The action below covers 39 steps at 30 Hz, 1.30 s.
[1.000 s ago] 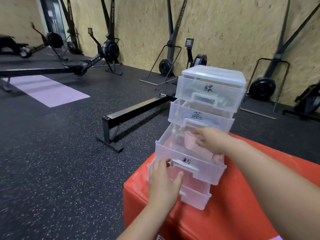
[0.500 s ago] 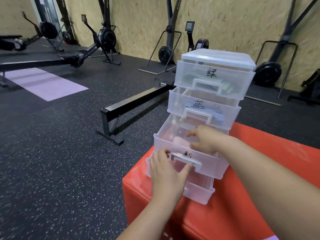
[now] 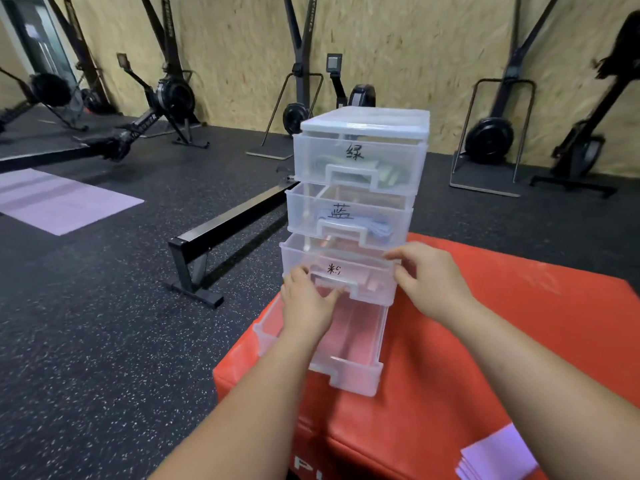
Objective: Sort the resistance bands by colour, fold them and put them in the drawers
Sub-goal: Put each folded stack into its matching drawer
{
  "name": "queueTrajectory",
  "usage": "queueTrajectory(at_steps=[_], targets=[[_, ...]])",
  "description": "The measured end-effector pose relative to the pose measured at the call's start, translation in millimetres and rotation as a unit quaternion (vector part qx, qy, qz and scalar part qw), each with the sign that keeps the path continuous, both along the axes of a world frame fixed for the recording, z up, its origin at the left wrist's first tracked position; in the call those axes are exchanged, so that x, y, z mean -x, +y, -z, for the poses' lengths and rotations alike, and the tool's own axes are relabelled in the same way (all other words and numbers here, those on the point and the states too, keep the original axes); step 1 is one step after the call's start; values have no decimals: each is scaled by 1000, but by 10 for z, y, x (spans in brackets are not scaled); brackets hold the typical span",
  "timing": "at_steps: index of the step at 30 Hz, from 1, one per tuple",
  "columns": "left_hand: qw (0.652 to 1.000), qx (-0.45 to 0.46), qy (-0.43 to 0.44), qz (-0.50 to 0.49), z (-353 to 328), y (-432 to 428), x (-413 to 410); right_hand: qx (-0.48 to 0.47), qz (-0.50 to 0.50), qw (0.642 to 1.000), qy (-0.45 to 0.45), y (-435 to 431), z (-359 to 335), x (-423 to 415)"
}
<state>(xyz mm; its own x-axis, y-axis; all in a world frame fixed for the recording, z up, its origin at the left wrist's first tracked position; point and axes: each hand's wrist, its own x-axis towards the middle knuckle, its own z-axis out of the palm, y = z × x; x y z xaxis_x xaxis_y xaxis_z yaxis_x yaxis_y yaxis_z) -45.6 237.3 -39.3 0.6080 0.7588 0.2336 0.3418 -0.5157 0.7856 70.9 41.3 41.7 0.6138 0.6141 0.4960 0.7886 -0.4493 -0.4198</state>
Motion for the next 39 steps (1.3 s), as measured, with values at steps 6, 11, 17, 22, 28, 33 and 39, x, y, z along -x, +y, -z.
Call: queueTrajectory(at_steps=[6, 11, 17, 22, 28, 33, 39], targets=[[996, -66, -23, 59, 45, -460, 193, 19, 21, 998, 60, -645, 406, 188], [967, -164, -87, 176, 210, -1165, 409, 86, 55, 986, 132, -1257, 755, 328], [930, -188, -33, 314, 595, -1697, 631, 79, 105, 976, 173, -1975, 1101, 562], [907, -184, 42, 377, 718, -1941, 668, 85, 210, 960, 166, -2485, 1453, 727], [898, -152, 81, 406, 862, -2104, 635, 112, 314, 923, 193, -2606, 1747, 784], [904, -140, 78, 397, 889, -2145, 568, 156, 354, 905, 173, -2498, 1708, 848], [910, -116, 77, 390, 919, -2207, 528, 64, 304, 933, 179, -2427, 1639, 892]])
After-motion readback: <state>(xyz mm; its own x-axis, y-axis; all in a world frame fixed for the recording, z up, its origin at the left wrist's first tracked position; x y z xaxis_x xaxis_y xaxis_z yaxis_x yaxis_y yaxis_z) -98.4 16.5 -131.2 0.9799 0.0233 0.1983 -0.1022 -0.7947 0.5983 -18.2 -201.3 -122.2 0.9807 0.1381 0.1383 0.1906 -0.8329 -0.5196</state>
